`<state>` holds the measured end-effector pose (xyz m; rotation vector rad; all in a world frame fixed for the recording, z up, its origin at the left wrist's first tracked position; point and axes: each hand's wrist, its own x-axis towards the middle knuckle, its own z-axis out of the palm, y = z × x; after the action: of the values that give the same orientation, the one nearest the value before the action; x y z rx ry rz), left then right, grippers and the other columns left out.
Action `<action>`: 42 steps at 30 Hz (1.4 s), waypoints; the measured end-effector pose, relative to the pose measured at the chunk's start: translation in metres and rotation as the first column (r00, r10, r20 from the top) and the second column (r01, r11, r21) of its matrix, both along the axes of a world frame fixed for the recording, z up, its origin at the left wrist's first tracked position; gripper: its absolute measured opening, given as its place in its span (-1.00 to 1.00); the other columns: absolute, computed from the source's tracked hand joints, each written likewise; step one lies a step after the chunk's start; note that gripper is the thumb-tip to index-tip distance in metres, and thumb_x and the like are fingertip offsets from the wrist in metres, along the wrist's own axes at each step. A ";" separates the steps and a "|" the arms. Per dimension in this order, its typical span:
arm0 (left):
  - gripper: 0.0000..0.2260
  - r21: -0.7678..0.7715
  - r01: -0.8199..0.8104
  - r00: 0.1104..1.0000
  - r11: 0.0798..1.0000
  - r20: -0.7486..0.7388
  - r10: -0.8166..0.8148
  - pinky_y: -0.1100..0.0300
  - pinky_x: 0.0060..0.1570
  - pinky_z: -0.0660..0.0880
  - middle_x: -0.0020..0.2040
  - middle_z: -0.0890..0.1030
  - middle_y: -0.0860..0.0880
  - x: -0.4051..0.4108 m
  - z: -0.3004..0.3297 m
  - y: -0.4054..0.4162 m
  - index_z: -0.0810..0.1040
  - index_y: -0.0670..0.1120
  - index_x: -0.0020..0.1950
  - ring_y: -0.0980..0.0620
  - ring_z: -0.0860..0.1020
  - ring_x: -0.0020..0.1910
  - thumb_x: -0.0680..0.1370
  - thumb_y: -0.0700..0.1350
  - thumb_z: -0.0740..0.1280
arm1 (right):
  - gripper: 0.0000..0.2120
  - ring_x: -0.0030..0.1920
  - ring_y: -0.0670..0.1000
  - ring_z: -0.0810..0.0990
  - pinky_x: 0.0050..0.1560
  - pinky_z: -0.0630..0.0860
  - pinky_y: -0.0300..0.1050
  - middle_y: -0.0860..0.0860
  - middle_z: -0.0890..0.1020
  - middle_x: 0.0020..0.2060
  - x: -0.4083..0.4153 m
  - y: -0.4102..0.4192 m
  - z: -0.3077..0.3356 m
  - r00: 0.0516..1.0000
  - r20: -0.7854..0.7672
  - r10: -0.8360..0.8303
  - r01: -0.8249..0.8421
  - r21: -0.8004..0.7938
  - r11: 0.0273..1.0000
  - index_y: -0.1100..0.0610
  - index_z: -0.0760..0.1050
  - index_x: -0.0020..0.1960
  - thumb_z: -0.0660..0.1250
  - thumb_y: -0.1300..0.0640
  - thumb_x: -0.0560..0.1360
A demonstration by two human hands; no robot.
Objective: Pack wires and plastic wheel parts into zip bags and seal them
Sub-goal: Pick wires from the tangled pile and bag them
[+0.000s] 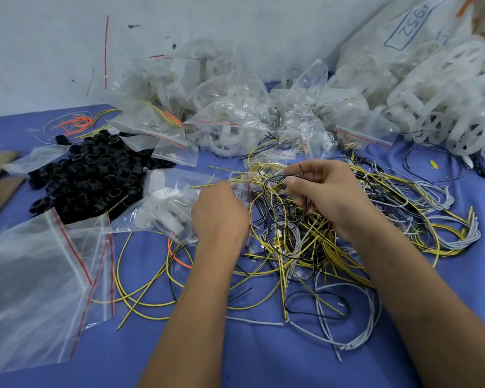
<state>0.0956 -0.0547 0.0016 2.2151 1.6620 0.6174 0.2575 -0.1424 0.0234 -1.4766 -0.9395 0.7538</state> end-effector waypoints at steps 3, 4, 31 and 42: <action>-0.85 -0.008 -0.005 0.999 1.000 0.035 0.005 -0.03 0.00 0.51 0.04 0.65 -0.20 -0.001 0.000 0.001 0.61 -0.13 0.05 -0.31 0.58 0.09 0.55 -0.13 0.30 | -0.90 -0.43 -0.08 0.52 -0.44 0.42 -0.22 0.11 0.73 -0.24 0.002 -0.001 0.002 0.998 0.012 0.056 -0.056 0.054 0.997 0.17 0.65 0.05 0.37 0.27 0.59; -0.87 -0.010 -0.017 0.997 1.000 0.074 0.018 -0.02 -0.02 0.50 0.02 0.66 -0.20 -0.001 0.000 0.001 0.61 -0.13 0.01 -0.30 0.59 0.07 0.55 -0.14 0.29 | -0.87 -0.42 -0.09 0.52 -0.42 0.42 -0.24 0.10 0.73 -0.23 0.000 -0.002 0.004 0.991 -0.042 0.124 -0.119 0.103 0.988 0.13 0.67 0.03 0.35 0.27 0.61; -0.74 0.053 0.041 0.999 0.998 -0.005 -0.041 0.02 -0.03 0.50 -0.01 0.64 -0.07 0.016 -0.001 -0.013 0.54 -0.03 -0.04 -0.17 0.59 0.06 0.47 0.13 0.41 | -0.89 -0.47 -0.11 0.50 -0.48 0.40 -0.27 0.10 0.73 -0.27 -0.001 0.001 0.002 0.974 -0.127 -0.185 0.197 0.091 0.976 0.26 0.60 0.05 0.30 0.27 0.63; -0.86 -0.039 -0.053 0.960 0.998 0.273 0.061 0.08 -0.20 0.38 -0.19 0.61 -0.03 0.005 0.007 -0.006 0.55 -0.06 -0.19 -0.14 0.55 -0.13 0.54 -0.10 0.28 | -0.88 -0.44 -0.08 0.57 -0.50 0.43 -0.27 0.08 0.73 -0.27 0.005 0.000 0.005 0.975 -0.087 -0.203 0.214 0.133 0.968 0.25 0.59 0.10 0.28 0.29 0.64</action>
<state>0.1009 -0.0607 0.0082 1.9609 1.5845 0.8633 0.2627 -0.1422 0.0280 -1.3884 -0.7526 0.5710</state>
